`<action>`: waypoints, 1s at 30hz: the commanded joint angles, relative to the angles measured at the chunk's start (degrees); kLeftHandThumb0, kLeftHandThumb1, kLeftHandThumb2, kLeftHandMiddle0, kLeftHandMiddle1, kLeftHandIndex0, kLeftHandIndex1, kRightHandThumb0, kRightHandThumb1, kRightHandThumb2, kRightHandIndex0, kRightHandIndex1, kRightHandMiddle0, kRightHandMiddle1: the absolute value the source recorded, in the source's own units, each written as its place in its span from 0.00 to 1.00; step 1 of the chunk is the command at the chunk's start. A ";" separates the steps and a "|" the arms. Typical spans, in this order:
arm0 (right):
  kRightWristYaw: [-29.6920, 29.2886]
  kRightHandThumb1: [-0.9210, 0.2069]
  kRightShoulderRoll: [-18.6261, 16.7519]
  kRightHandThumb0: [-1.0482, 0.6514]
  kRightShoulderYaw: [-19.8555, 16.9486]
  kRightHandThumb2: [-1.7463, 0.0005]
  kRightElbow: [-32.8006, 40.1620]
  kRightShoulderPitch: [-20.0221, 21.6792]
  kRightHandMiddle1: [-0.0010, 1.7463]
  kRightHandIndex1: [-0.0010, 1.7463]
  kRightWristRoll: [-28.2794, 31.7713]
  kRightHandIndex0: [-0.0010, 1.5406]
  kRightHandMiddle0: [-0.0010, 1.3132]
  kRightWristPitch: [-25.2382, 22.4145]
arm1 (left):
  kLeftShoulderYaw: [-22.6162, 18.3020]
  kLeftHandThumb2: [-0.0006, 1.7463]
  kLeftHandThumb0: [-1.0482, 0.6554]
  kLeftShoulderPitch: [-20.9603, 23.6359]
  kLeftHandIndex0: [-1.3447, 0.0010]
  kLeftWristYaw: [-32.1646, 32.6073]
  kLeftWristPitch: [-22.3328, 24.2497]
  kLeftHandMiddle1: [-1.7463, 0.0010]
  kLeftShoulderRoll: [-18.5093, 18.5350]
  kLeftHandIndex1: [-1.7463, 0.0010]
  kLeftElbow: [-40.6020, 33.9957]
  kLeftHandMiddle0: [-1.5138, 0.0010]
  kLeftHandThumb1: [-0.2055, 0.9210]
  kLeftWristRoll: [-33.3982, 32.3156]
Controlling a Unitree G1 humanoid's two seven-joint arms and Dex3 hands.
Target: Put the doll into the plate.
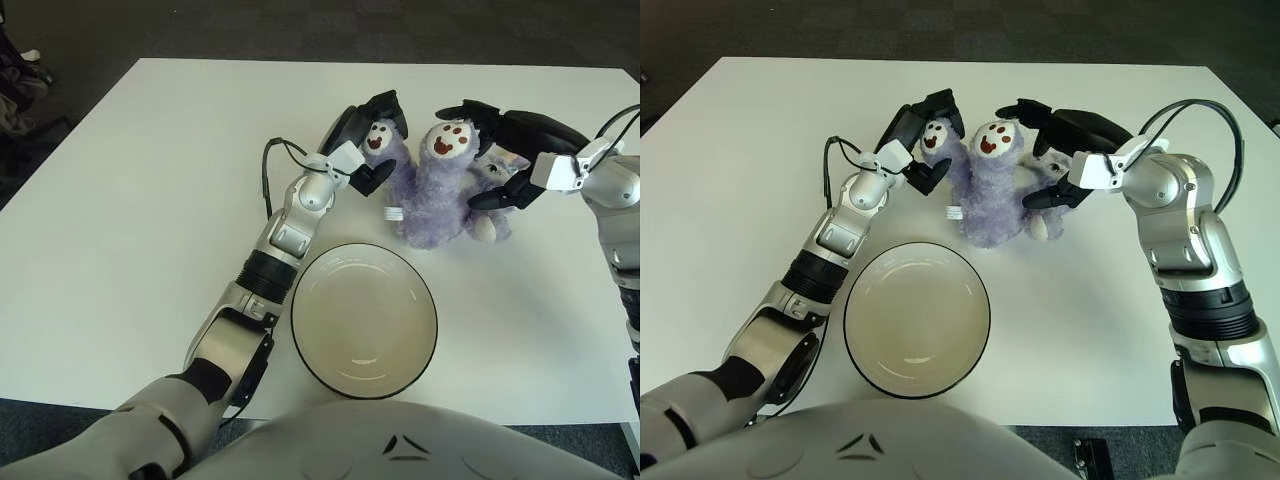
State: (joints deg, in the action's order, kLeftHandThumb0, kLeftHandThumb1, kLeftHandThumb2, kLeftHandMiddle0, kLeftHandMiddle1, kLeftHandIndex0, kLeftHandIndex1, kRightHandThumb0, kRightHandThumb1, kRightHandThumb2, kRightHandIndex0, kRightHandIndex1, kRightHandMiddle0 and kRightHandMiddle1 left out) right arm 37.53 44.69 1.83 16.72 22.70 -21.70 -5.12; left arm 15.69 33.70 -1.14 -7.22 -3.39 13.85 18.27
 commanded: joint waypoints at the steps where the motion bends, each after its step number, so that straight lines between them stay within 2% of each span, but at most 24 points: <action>1: -1.40 0.48 0.96 0.07 -0.67 0.55 2.42 -0.09 0.09 0.20 -3.29 0.00 0.00 -2.47 | -0.45 1.00 0.61 1.30 0.50 -0.04 0.64 0.00 0.36 0.00 -0.10 0.41 0.13 -0.01; 7: -1.17 0.41 -0.26 0.04 -0.20 0.59 6.19 0.22 0.01 0.05 -7.93 0.00 0.00 -9.50 | -0.33 1.00 0.61 1.44 0.50 0.47 0.31 0.00 0.78 0.00 -0.06 0.41 0.13 0.82; 10: -1.38 0.38 -0.88 0.03 -0.26 0.61 7.10 0.28 0.00 0.01 -8.21 0.00 0.00 -10.89 | -0.34 1.00 0.61 1.49 0.50 0.43 0.34 0.00 0.85 0.00 -0.07 0.41 0.13 0.86; 22: -4.11 0.34 -0.92 0.03 -0.95 0.67 7.92 -1.25 0.00 0.00 -8.08 0.00 0.00 -9.12 | -0.44 1.00 0.61 1.51 0.50 -0.18 1.50 0.00 0.80 0.00 -0.47 0.41 0.13 0.24; 30: -2.23 0.35 -1.32 0.05 0.32 0.66 8.80 -0.77 0.00 0.00 -7.57 0.00 0.00 -10.32 | -0.44 1.00 0.61 1.67 0.50 0.13 0.93 0.00 0.80 0.00 -0.16 0.41 0.13 0.22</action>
State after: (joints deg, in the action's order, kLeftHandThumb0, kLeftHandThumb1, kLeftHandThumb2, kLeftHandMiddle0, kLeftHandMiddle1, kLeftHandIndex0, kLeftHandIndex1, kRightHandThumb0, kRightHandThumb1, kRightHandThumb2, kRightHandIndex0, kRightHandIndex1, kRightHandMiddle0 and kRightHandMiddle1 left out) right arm 34.55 43.78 1.73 24.83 21.52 -29.81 -14.99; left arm 15.64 33.80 -1.22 -6.20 -2.78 13.76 18.48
